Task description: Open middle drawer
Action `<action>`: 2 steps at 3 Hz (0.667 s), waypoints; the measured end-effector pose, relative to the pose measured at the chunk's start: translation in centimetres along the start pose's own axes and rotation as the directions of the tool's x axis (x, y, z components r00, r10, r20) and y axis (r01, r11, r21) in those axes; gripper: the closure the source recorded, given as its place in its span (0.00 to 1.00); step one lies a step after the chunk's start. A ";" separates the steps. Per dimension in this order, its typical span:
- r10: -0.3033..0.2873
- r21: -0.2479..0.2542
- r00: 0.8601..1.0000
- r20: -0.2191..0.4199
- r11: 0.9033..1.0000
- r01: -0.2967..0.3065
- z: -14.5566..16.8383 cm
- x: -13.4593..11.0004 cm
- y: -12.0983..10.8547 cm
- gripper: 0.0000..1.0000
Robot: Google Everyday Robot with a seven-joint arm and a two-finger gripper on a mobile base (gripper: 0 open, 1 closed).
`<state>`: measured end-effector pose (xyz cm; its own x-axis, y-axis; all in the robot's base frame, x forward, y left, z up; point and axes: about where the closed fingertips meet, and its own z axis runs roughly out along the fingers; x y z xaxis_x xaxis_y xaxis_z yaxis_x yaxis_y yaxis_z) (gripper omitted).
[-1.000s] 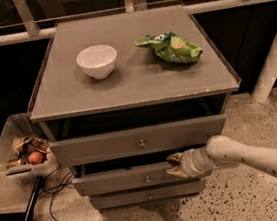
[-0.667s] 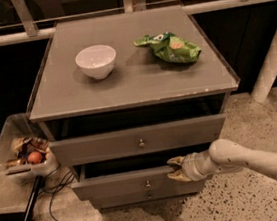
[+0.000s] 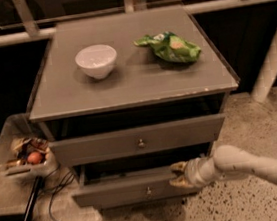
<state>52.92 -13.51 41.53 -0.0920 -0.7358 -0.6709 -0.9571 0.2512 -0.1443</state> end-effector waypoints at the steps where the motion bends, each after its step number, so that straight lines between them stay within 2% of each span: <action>1: 0.000 0.000 1.000 0.000 1.000 0.000 -0.2 -0.2 0.0 1.00; 2: 0.016 0.007 1.000 0.004 1.000 -0.016 -0.7 0.6 1.9 0.82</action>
Offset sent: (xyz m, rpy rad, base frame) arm -0.4661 -0.1314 -0.1168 0.1733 0.0784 -0.3545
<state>50.90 -13.94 41.33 -0.1059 -0.7289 -0.6764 -0.9536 0.2673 -0.1388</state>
